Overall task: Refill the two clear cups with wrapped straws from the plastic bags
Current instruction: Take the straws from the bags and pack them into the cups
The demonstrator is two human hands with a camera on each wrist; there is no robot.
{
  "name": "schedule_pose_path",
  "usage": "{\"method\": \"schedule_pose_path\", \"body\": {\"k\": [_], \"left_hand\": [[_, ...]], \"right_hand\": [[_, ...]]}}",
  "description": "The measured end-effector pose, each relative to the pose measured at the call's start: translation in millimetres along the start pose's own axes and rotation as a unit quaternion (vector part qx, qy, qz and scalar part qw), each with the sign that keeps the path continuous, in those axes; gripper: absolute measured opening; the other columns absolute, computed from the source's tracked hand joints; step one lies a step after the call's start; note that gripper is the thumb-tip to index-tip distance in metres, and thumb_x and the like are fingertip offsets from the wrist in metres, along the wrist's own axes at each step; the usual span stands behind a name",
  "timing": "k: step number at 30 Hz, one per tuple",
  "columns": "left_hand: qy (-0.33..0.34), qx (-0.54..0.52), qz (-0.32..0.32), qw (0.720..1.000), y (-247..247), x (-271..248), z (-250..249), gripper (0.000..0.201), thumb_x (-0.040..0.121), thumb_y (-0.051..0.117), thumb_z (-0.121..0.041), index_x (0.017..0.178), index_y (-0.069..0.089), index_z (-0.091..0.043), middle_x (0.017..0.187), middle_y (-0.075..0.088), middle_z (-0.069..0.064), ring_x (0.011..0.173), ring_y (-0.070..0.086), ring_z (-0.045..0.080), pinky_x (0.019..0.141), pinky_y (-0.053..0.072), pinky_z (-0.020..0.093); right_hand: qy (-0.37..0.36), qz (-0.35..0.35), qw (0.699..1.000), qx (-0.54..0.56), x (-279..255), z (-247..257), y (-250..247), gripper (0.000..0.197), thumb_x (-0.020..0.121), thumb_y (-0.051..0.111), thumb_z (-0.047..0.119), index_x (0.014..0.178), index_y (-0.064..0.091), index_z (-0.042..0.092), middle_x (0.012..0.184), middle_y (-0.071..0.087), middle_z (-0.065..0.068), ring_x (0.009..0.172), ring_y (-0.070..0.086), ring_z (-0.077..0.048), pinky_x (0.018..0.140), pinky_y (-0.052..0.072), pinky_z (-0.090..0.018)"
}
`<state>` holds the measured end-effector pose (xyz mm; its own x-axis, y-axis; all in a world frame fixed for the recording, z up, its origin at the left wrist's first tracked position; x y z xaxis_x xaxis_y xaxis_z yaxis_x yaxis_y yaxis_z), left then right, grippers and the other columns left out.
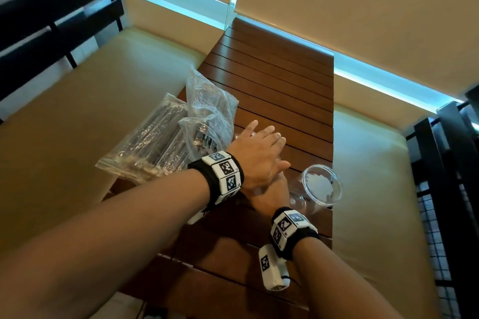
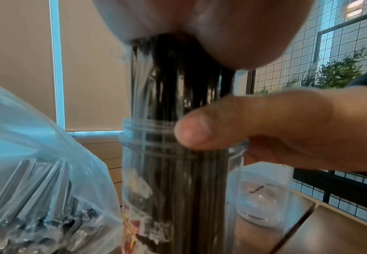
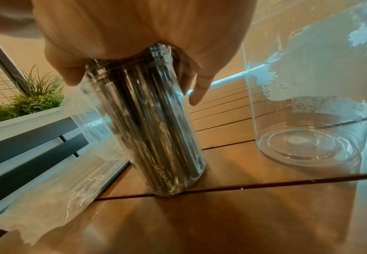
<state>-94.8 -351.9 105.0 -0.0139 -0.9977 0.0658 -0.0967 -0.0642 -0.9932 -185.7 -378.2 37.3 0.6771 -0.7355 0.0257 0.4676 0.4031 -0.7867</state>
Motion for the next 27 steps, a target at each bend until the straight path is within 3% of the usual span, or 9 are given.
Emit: {"method": "schedule_pose_path", "body": {"k": [3, 7, 10, 12, 15, 19, 22, 24, 27], "left_hand": [[-0.004, 0.01, -0.032, 0.999, 7, 2, -5, 0.068, 0.098, 0.019, -0.055, 0.147, 0.035, -0.009, 0.152, 0.04, 0.008, 0.145, 0.026, 0.024, 0.119, 0.014, 0.048], [-0.003, 0.008, -0.015, 1.0, 4, 0, -8, 0.079, 0.095, 0.013, -0.063, 0.15, 0.027, -0.007, 0.155, 0.034, 0.011, 0.145, 0.026, 0.025, 0.12, 0.014, 0.046], [0.007, -0.101, 0.019, 0.995, -13, -9, 3, 0.087, 0.091, 0.006, -0.071, 0.154, 0.012, -0.012, 0.159, 0.024, 0.006, 0.146, 0.022, 0.021, 0.121, 0.008, 0.049], [-0.032, -0.222, -0.047, 0.973, -38, -16, 28, 0.073, 0.095, 0.018, -0.06, 0.154, 0.016, -0.017, 0.156, 0.029, 0.004, 0.142, 0.03, 0.02, 0.118, 0.017, 0.049], [-0.123, -0.224, -0.078, 0.964, -66, -32, 88, 0.076, 0.076, 0.058, -0.024, 0.147, 0.03, -0.024, 0.146, 0.034, 0.005, 0.125, 0.045, 0.024, 0.1, 0.04, 0.04], [-0.181, 0.022, 0.092, 0.979, -56, -56, 145, 0.089, 0.069, 0.074, -0.036, 0.143, 0.026, -0.03, 0.147, 0.024, 0.008, 0.122, 0.046, 0.032, 0.096, 0.046, 0.046], [-0.224, -0.024, 0.083, 0.971, -36, -59, 157, 0.043, 0.08, 0.067, -0.021, 0.119, 0.048, -0.02, 0.129, 0.041, 0.011, 0.099, 0.056, 0.032, 0.082, 0.053, 0.043], [-0.234, -0.047, 0.041, 0.97, -37, -58, 156, 0.012, 0.085, 0.059, -0.014, 0.089, 0.05, -0.021, 0.111, 0.055, 0.01, 0.09, 0.058, 0.031, 0.079, 0.053, 0.044], [-0.231, -0.091, -0.011, 0.969, -47, -53, 151, 0.008, 0.09, 0.054, -0.014, 0.088, 0.05, -0.02, 0.101, 0.057, 0.006, 0.087, 0.059, 0.031, 0.073, 0.05, 0.038]], "right_hand": [[0.009, 0.006, 1.0, -0.001, 0, -4, 0, 0.067, 0.075, 0.047, 0.06, 0.125, 0.058, 0.016, 0.123, 0.061, 0.001, 0.107, 0.054, -0.004, 0.09, 0.028, 0.003], [0.007, -0.002, 1.0, -0.006, -7, 9, -7, 0.069, 0.078, 0.035, 0.058, 0.126, 0.057, 0.013, 0.125, 0.06, -0.004, 0.102, 0.045, -0.002, 0.091, 0.023, 0.0], [0.023, -0.022, 0.994, 0.104, -11, 15, -10, 0.057, 0.078, 0.069, 0.046, 0.125, 0.05, 0.018, 0.122, 0.058, -0.002, 0.11, 0.055, -0.013, 0.104, 0.045, -0.033], [0.055, -0.059, 0.981, 0.176, -14, 13, -14, 0.098, 0.059, 0.084, 0.061, 0.137, 0.037, 0.026, 0.134, 0.046, 0.003, 0.123, 0.05, -0.013, 0.105, 0.045, -0.038], [0.041, -0.098, 0.99, 0.091, -14, 24, -33, 0.12, 0.056, 0.067, 0.082, 0.151, 0.016, 0.031, 0.147, 0.027, 0.007, 0.135, 0.033, -0.012, 0.113, 0.031, -0.037], [-0.063, -0.199, 0.978, 0.004, -2, 68, -63, 0.091, 0.075, 0.055, 0.076, 0.145, 0.031, 0.023, 0.143, 0.036, 0.0, 0.132, 0.036, -0.017, 0.107, 0.035, -0.047], [-0.152, -0.237, 0.953, -0.109, 8, 113, -66, 0.038, 0.084, 0.06, 0.049, 0.111, 0.06, 0.022, 0.111, 0.056, 0.003, 0.103, 0.048, -0.015, 0.088, 0.038, -0.037], [-0.232, -0.178, 0.945, -0.148, 9, 143, -54, 0.012, 0.087, 0.06, 0.03, 0.089, 0.064, 0.018, 0.09, 0.06, 0.003, 0.082, 0.051, -0.017, 0.074, 0.041, -0.034], [-0.193, 0.053, 0.962, -0.183, 20, 156, -12, 0.013, 0.088, 0.055, 0.015, 0.089, 0.067, 0.011, 0.087, 0.065, -0.005, 0.074, 0.06, -0.025, 0.067, 0.054, -0.04]]}}
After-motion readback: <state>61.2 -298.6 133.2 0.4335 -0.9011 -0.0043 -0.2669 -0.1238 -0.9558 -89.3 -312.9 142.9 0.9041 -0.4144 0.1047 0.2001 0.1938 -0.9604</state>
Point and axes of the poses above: each hand's wrist, its own x-axis towards the middle knuckle, its own y-axis out of the palm, z = x × y, the point moved 3 cm from there along x, towards the middle knuckle
